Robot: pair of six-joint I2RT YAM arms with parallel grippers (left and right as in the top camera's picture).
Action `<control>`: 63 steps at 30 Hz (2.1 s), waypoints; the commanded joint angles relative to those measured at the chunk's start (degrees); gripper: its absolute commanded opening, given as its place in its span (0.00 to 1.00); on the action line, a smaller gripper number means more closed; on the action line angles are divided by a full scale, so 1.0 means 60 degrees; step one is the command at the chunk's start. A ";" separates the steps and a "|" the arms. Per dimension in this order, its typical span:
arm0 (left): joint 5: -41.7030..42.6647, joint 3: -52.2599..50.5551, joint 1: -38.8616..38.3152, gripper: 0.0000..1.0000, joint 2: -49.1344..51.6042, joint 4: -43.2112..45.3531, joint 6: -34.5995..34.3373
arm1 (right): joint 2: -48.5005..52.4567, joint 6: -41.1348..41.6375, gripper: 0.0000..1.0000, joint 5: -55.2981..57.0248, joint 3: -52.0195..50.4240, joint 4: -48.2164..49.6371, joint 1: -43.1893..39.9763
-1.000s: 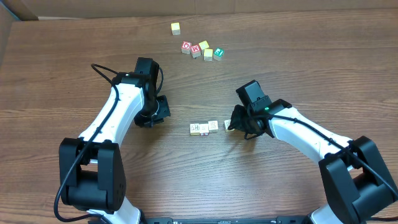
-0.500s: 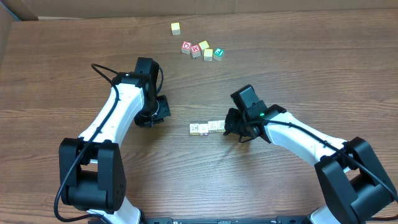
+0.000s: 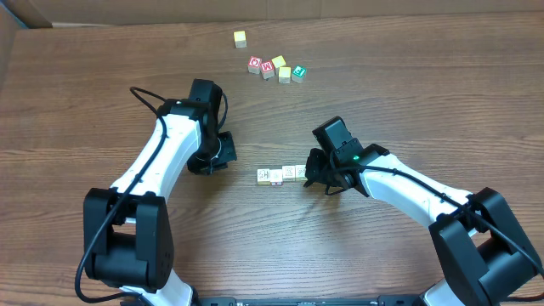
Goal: Flip 4 blocks
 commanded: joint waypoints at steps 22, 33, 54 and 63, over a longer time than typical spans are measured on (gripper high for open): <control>0.0350 -0.0004 -0.0372 0.04 0.0175 0.0433 -0.0361 | 0.0627 -0.1545 0.05 0.0266 0.2269 -0.0335 0.0029; 0.0412 -0.0998 -0.0667 0.04 0.0175 0.0721 -0.0361 | 0.0608 -0.0907 0.04 0.0291 0.2142 -0.2095 -0.0466; 0.0849 -0.1599 -0.1315 0.04 0.0175 0.2018 -0.0404 | 0.0634 -0.0474 0.04 0.0262 0.1315 -0.1614 -0.0062; 0.0852 -0.1832 -0.1315 0.04 0.0175 0.2386 -0.0404 | 0.0634 -0.0470 0.04 0.0259 0.1177 -0.1373 0.0200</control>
